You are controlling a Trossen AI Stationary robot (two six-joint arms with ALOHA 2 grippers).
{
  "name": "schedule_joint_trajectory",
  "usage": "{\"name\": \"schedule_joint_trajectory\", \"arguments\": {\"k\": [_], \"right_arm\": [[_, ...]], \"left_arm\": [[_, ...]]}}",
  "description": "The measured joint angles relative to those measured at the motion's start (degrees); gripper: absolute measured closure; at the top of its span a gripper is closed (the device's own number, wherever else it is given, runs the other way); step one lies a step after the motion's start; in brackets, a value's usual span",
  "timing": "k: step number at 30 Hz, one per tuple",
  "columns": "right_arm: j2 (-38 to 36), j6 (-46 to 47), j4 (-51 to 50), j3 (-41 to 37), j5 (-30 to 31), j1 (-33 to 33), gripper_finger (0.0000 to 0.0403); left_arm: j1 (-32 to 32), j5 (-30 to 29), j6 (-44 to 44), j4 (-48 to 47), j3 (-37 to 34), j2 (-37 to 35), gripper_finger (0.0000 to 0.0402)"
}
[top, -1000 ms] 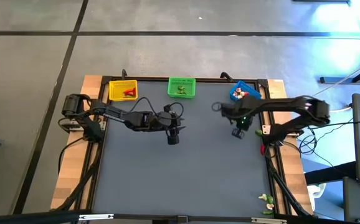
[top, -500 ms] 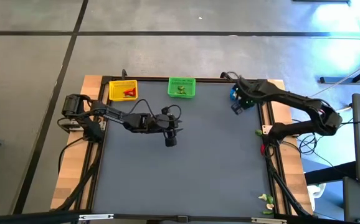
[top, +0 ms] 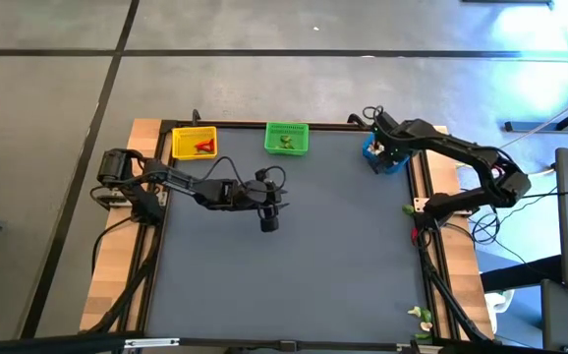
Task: Sort produce into baskets
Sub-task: Put the small green chili pepper into the green basket
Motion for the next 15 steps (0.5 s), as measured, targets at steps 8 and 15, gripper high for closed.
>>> {"name": "schedule_joint_trajectory", "arguments": {"k": [8,15], "right_arm": [[-2.54,0.73,-19.27,8.64,-6.99,5.20,0.0213],[-2.83,6.52,-26.04,6.56,-14.33,18.59,0.0212]], "left_arm": [[0.17,-0.02,0.70,0.04,0.00,0.00,0.0233],[0.17,-0.02,1.82,1.32,0.00,0.00,0.0233]]}}
